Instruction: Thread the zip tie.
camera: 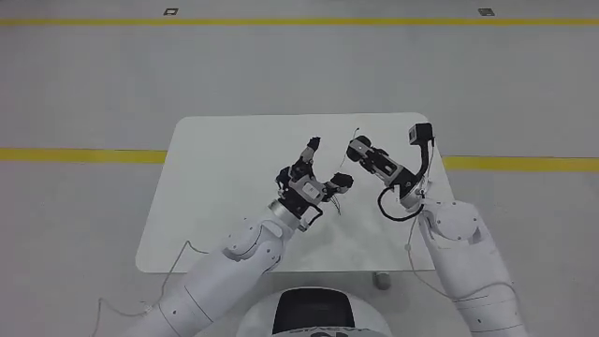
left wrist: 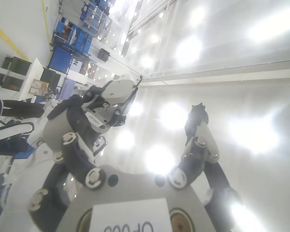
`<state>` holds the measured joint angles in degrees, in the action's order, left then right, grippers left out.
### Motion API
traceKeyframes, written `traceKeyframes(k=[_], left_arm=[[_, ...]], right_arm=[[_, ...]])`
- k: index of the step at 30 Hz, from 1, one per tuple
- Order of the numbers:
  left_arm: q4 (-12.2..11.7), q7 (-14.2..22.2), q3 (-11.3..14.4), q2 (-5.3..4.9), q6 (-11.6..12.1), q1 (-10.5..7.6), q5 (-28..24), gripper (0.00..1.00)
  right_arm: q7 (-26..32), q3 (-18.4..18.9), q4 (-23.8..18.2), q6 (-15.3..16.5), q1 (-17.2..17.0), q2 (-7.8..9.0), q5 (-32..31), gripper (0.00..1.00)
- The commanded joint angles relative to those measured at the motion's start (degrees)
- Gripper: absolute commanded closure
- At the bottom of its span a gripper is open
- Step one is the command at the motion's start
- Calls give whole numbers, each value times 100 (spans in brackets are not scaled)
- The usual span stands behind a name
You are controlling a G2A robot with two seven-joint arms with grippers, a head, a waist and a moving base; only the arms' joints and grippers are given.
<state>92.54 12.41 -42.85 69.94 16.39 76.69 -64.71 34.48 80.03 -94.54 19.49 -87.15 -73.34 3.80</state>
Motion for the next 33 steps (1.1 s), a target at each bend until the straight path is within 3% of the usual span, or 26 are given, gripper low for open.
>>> traceKeyframes(k=[1, 12, 13, 15, 16, 20, 23, 33], left_arm=[[-7, 2, -2, 3, 19, -2, 11, 0], [29, 79, -59, 37, -51, 53, 85, 0], [19, 92, -64, 44, -66, 60, 98, 10], [-2, 106, -81, 53, -68, 67, 136, 12], [-9, 104, -90, 58, -56, 74, 155, 27], [-17, 98, -121, 80, -56, 106, 231, 52], [-28, 101, -139, 94, -70, 125, 263, 57], [-74, 148, -182, 153, -177, 140, 325, 60]], right_arm=[[-5, 2, -3, -1, 2, 0, -3, 100], [-210, -81, -37, -8, -37, 14, -167, 100], [-232, -88, -39, -1, -40, 18, -188, 100], [-252, -93, -54, -1, -45, 24, -218, 100], [-257, -93, -68, -1, -51, 29, -227, 100], [-227, -75, -135, -1, -73, 51, -246, 100], [-202, -68, -174, -1, -90, 65, -244, 100], [-205, -57, -245, -1, -131, 103, -223, 100]])
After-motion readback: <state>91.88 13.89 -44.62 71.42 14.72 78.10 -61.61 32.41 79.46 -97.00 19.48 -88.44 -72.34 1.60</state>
